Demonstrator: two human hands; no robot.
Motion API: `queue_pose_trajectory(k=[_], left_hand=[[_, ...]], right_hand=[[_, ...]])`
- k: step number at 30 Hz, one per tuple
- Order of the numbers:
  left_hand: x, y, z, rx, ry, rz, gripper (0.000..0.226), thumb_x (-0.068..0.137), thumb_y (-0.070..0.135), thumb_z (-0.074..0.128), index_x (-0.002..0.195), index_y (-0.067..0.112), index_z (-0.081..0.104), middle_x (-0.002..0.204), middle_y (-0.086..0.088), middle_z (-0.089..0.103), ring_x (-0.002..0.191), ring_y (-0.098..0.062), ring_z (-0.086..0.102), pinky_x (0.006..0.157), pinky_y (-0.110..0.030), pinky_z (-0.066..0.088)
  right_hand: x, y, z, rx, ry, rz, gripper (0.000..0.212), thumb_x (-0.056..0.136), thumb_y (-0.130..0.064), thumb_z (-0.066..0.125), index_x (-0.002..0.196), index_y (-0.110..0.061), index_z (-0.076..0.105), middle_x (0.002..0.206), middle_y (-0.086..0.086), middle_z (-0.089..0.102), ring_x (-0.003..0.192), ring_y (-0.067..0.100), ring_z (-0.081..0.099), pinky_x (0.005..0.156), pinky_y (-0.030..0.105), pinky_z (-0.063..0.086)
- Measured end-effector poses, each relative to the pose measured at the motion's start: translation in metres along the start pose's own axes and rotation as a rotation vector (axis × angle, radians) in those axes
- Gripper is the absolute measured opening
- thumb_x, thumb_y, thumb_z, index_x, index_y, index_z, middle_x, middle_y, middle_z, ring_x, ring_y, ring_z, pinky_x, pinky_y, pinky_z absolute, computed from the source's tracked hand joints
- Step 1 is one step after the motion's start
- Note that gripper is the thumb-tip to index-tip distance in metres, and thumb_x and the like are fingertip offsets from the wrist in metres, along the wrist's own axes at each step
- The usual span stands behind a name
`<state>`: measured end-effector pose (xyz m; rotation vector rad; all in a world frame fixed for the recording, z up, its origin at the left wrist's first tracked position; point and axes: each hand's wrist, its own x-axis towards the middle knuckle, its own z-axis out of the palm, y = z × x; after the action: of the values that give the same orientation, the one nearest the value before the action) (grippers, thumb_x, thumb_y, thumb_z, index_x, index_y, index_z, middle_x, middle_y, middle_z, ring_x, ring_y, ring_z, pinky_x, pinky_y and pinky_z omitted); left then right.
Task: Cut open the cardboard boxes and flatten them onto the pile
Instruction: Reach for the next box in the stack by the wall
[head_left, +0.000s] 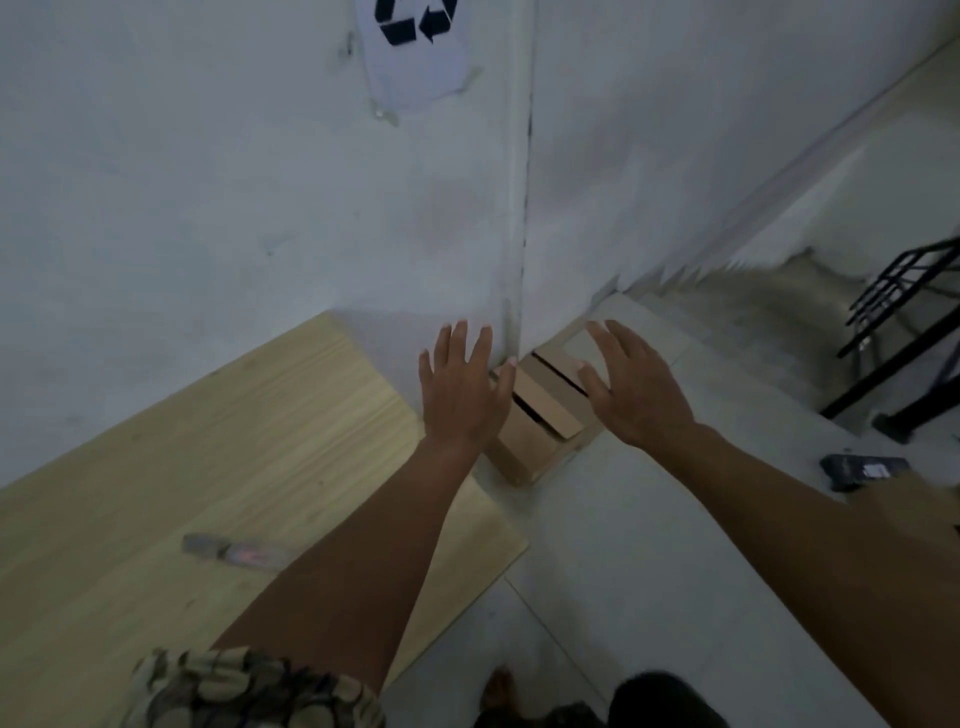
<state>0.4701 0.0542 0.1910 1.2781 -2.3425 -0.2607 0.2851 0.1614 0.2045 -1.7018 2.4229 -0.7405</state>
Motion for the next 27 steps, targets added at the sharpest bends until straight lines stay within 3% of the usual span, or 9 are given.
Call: queue_pose_trajectory(k=[4, 7, 13, 17, 20, 22, 27], left_hand=[[0.037, 0.022, 0.063, 0.028, 0.018, -0.058, 0.061, 0.096, 0.051, 0.042, 0.137, 0.01, 0.061, 0.144, -0.021, 0.054, 0.139, -0.04, 0.046, 0.108, -0.061, 0.038], [0.06, 0.038, 0.113, 0.033, 0.001, -0.188, 0.062, 0.095, 0.051, 0.042, 0.141, 0.013, 0.058, 0.148, -0.018, 0.051, 0.142, -0.038, 0.041, 0.112, -0.058, 0.034], [0.074, 0.079, 0.242, 0.003, -0.094, -0.504, 0.067, 0.096, 0.051, 0.041, 0.147, 0.01, 0.049, 0.155, -0.018, 0.043, 0.147, -0.036, 0.033, 0.117, -0.055, 0.029], [0.062, 0.076, 0.329, -0.006, -0.137, -0.65, 0.081, 0.093, 0.062, 0.029, 0.151, 0.007, 0.044, 0.157, -0.02, 0.04, 0.148, -0.037, 0.032, 0.119, -0.05, 0.026], [0.044, 0.056, 0.402, -0.021, -0.141, -0.758, 0.079, 0.096, 0.06, 0.048, 0.153, 0.006, 0.039, 0.159, -0.02, 0.036, 0.149, -0.035, 0.03, 0.12, -0.048, 0.026], [0.032, 0.038, 0.455, -0.082, -0.154, -0.861, 0.089, 0.094, 0.059, 0.06, 0.157, 0.005, 0.029, 0.163, -0.019, 0.029, 0.151, -0.032, 0.024, 0.122, -0.046, 0.024], [-0.007, -0.01, 0.579, -0.272, -0.223, -1.079, 0.134, 0.069, 0.077, 0.072, 0.162, 0.011, 0.003, 0.17, -0.007, 0.008, 0.155, -0.021, 0.011, 0.125, -0.041, 0.02]], right_hand=[[0.049, 0.073, 0.014, 0.029, -0.091, 0.013, 0.059, 0.103, -0.04, 0.047, 0.152, -0.01, 0.04, 0.151, 0.022, 0.044, 0.139, 0.038, 0.042, 0.115, 0.051, 0.035], [0.09, 0.128, 0.035, 0.043, -0.177, -0.016, 0.057, 0.103, -0.032, 0.052, 0.153, -0.009, 0.039, 0.153, 0.021, 0.043, 0.14, 0.036, 0.041, 0.115, 0.046, 0.032], [0.149, 0.238, 0.102, 0.114, -0.507, -0.045, 0.054, 0.104, -0.029, 0.05, 0.153, -0.014, 0.038, 0.151, 0.014, 0.043, 0.136, 0.033, 0.043, 0.108, 0.043, 0.038], [0.173, 0.31, 0.163, 0.134, -0.624, -0.011, 0.054, 0.106, -0.037, 0.044, 0.154, -0.016, 0.035, 0.154, 0.012, 0.04, 0.137, 0.033, 0.041, 0.108, 0.045, 0.039], [0.183, 0.356, 0.227, 0.145, -0.668, 0.048, 0.05, 0.106, -0.038, 0.042, 0.147, -0.009, 0.041, 0.149, 0.016, 0.043, 0.132, 0.036, 0.045, 0.104, 0.044, 0.04], [0.185, 0.385, 0.28, 0.164, -0.69, 0.082, 0.05, 0.106, -0.042, 0.04, 0.143, -0.007, 0.043, 0.147, 0.017, 0.044, 0.129, 0.036, 0.047, 0.101, 0.044, 0.04], [0.17, 0.455, 0.415, 0.237, -0.747, 0.242, 0.069, 0.103, -0.055, 0.04, 0.154, -0.008, 0.035, 0.159, 0.013, 0.035, 0.143, 0.03, 0.037, 0.114, 0.038, 0.03]])
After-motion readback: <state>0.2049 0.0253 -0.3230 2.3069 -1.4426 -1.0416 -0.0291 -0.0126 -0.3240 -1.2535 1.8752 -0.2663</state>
